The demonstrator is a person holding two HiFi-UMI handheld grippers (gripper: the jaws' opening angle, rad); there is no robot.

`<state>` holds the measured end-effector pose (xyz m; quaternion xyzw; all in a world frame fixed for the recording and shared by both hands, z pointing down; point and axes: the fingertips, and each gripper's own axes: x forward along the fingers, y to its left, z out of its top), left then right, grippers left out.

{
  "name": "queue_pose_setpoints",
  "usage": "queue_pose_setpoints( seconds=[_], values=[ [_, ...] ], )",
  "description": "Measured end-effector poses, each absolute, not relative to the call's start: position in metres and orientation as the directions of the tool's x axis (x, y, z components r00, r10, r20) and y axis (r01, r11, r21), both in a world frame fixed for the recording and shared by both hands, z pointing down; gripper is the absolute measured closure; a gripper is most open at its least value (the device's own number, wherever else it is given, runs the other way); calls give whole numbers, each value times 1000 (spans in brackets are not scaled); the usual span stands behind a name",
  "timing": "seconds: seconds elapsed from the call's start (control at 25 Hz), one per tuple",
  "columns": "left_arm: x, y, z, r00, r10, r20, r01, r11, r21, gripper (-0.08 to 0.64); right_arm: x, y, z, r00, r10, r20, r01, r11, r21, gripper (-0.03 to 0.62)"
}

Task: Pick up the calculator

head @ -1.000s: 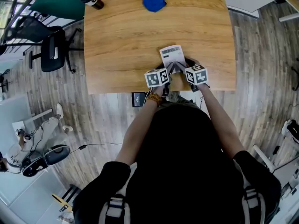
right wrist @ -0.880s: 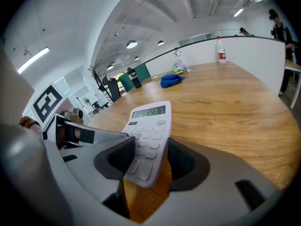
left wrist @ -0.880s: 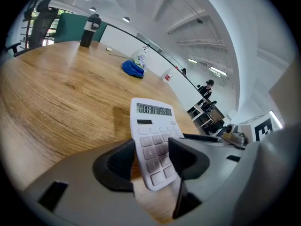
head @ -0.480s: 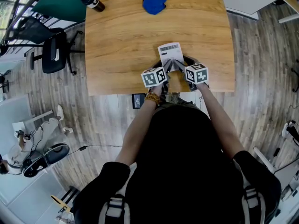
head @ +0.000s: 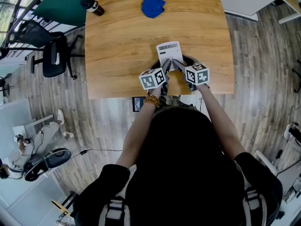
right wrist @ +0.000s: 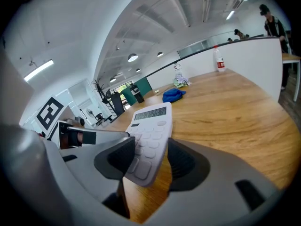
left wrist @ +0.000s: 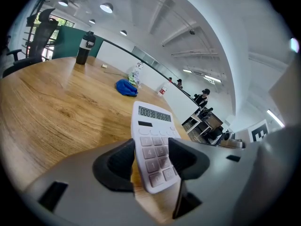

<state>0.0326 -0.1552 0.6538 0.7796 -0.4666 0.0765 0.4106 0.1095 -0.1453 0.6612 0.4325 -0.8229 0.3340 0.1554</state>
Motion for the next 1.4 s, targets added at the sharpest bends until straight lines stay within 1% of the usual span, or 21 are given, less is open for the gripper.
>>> queue_pose_setpoints(
  seconds=[0.48,0.8,0.92,1.12,1.4],
  values=[
    [40,-175,615,528,-720,451,-806,-258,532,324,118,-159,627,-574,-669,473,-812,391,-433,359],
    [50,-192,582,543,-734,409,-820,-358,446,324,125,-175,604,-568,-699,435,-812,391,-432,357],
    [50,-205,563,565,-736,373,-808,-403,429,324,124,-189,597,-575,-703,418,-809,412,-419,357],
    [45,-220,515,621,-737,268,-752,-462,470,324,120,-207,560,-579,-730,362,-806,445,-391,357],
    [43,-230,459,632,-753,186,-753,-538,380,324,115,-221,509,-573,-771,277,-803,461,-379,357]
  ],
)
